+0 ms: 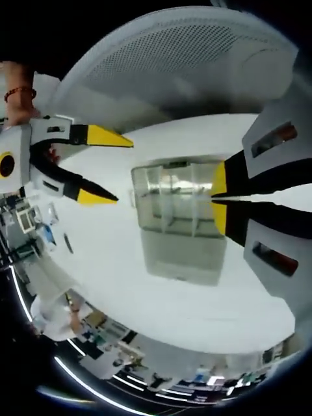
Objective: Insert the divider into the dual guide fixture by aligning both edges with the guide slots and pushing it downward to the bottom, including one-sided entry, uneven engagement, binding, and posture correction.
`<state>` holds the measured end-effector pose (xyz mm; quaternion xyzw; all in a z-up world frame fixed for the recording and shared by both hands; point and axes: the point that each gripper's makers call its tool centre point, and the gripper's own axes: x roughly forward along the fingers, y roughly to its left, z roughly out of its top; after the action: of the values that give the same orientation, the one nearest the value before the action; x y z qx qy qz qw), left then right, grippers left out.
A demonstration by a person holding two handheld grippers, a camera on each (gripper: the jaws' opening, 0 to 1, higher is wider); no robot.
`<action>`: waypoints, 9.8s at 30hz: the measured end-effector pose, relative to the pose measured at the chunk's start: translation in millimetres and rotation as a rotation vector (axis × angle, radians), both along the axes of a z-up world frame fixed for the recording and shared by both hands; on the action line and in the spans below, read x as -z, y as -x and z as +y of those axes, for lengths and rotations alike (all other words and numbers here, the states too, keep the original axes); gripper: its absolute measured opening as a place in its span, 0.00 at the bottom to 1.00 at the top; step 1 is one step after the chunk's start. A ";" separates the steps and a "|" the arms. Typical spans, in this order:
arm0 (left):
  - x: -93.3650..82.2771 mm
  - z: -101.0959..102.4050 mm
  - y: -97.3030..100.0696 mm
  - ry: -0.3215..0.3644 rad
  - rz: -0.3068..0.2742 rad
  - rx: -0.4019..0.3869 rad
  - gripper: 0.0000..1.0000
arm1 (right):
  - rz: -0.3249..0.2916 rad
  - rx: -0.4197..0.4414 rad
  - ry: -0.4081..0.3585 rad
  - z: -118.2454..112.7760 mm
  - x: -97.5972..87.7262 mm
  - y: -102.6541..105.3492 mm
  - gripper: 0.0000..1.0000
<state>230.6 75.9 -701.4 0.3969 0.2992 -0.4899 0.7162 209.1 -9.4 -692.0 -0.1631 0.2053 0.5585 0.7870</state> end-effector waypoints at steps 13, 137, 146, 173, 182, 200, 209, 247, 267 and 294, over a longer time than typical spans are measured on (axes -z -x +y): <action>13.8 1.8 -8.8 -0.056 0.045 0.021 0.00 | 0.018 0.030 -0.025 -4.2 -0.7 -1.3 0.35; 68.3 -6.0 -21.4 -0.145 0.306 0.023 0.00 | 0.101 0.058 -0.020 -5.1 13.7 2.0 0.31; 72.8 -5.8 -21.3 -0.156 0.302 0.021 0.00 | 0.099 0.045 -0.013 -1.5 14.2 3.6 0.31; 69.9 2.1 -15.2 0.027 0.198 -0.111 0.10 | 0.093 0.017 0.027 4.3 18.1 7.9 0.32; 59.1 9.5 -15.8 0.117 0.151 -0.204 0.12 | 0.085 0.021 0.032 3.5 14.6 0.4 0.33; 26.5 5.9 10.2 0.304 0.089 -0.328 0.26 | 0.081 0.028 0.055 -3.8 17.9 2.1 0.39; 16.8 9.9 32.4 0.408 0.076 -0.379 0.38 | 0.069 0.082 0.030 -8.7 12.2 -0.8 0.53; -19.2 34.8 71.3 0.535 0.003 -0.486 0.69 | 0.088 0.171 0.012 -35.4 2.7 10.2 0.68; -30.9 45.7 87.6 0.599 0.002 -0.536 0.85 | 0.066 0.236 0.000 -52.8 -5.9 7.2 0.75; -38.3 64.1 102.4 0.643 -0.043 -0.600 0.99 | 0.070 0.284 -0.024 -67.6 -13.7 20.0 0.77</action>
<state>128.2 140.0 -663.1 0.0594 0.2185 -0.3203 0.9199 189.0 -77.0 -678.3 -0.1034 0.2469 0.4491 0.8524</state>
